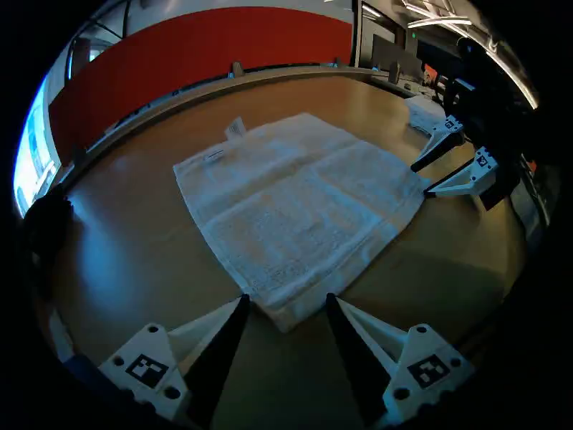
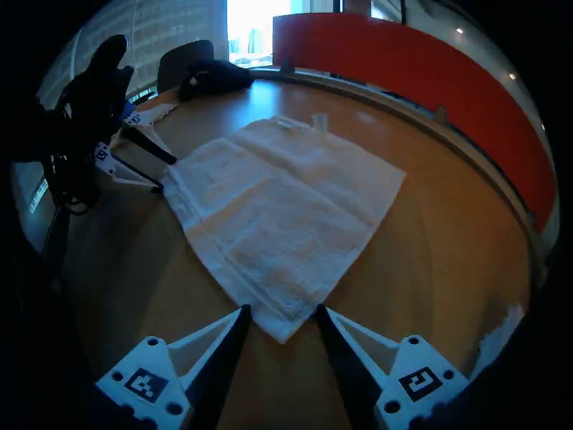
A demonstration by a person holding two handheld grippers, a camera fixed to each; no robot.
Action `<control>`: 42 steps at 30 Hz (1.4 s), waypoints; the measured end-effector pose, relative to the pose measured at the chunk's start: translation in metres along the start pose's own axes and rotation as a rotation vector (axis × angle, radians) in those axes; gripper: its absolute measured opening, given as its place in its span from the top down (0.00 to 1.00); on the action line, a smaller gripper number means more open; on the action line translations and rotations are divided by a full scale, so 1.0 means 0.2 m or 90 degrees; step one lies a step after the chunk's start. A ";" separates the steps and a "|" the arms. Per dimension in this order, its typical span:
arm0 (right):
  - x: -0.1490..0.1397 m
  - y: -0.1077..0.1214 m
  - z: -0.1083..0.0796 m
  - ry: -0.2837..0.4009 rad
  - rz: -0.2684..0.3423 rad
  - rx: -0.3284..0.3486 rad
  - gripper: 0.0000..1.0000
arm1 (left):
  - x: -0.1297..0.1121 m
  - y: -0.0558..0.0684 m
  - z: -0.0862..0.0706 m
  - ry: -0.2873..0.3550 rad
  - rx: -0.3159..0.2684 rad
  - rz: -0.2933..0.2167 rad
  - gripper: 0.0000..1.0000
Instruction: Fold towel
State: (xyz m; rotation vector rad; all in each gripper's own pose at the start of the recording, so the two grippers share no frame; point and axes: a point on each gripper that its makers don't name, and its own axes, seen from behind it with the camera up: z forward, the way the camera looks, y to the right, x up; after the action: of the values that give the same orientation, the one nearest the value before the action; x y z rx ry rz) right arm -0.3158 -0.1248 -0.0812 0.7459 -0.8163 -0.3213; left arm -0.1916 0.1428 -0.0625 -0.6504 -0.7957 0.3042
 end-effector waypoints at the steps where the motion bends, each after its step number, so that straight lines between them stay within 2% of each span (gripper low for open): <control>1: 0.00 0.00 0.00 0.000 -0.001 0.001 0.34 | 0.00 0.00 0.00 -0.001 0.000 0.000 0.25; 7: 0.00 0.00 0.00 -0.006 -0.002 0.003 0.50 | 0.00 0.01 0.00 -0.007 0.002 -0.005 0.34; 11: 0.00 0.00 0.00 -0.007 -0.001 -0.001 0.65 | 0.00 0.00 -0.01 -0.010 0.008 -0.011 0.46; 15: 0.01 -0.01 0.01 -0.004 0.001 0.000 0.70 | -0.01 -0.01 -0.01 -0.014 0.014 -0.021 0.61; 19: 0.02 -0.02 0.01 0.001 0.005 0.002 0.80 | -0.01 -0.01 -0.01 -0.014 0.017 -0.023 0.69; 23: 0.03 -0.03 0.01 0.003 0.009 0.003 0.84 | -0.01 -0.01 -0.01 -0.014 0.019 -0.020 0.82; 29: 0.04 -0.02 0.01 0.005 0.020 -0.001 0.87 | 0.00 0.00 -0.02 -0.012 0.015 -0.029 0.86; 38: 0.09 0.00 -0.02 0.025 0.030 -0.009 0.87 | 0.03 0.00 -0.05 -0.005 0.004 -0.072 0.87; 42: 0.08 0.00 -0.02 0.025 0.031 -0.008 0.88 | 0.01 0.01 -0.04 -0.011 -0.003 -0.079 0.87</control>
State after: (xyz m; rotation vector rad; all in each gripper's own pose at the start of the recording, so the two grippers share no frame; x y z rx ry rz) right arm -0.3011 -0.1313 -0.0742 0.7178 -0.7943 -0.2672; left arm -0.1841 0.1424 -0.0666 -0.5997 -0.8504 0.1952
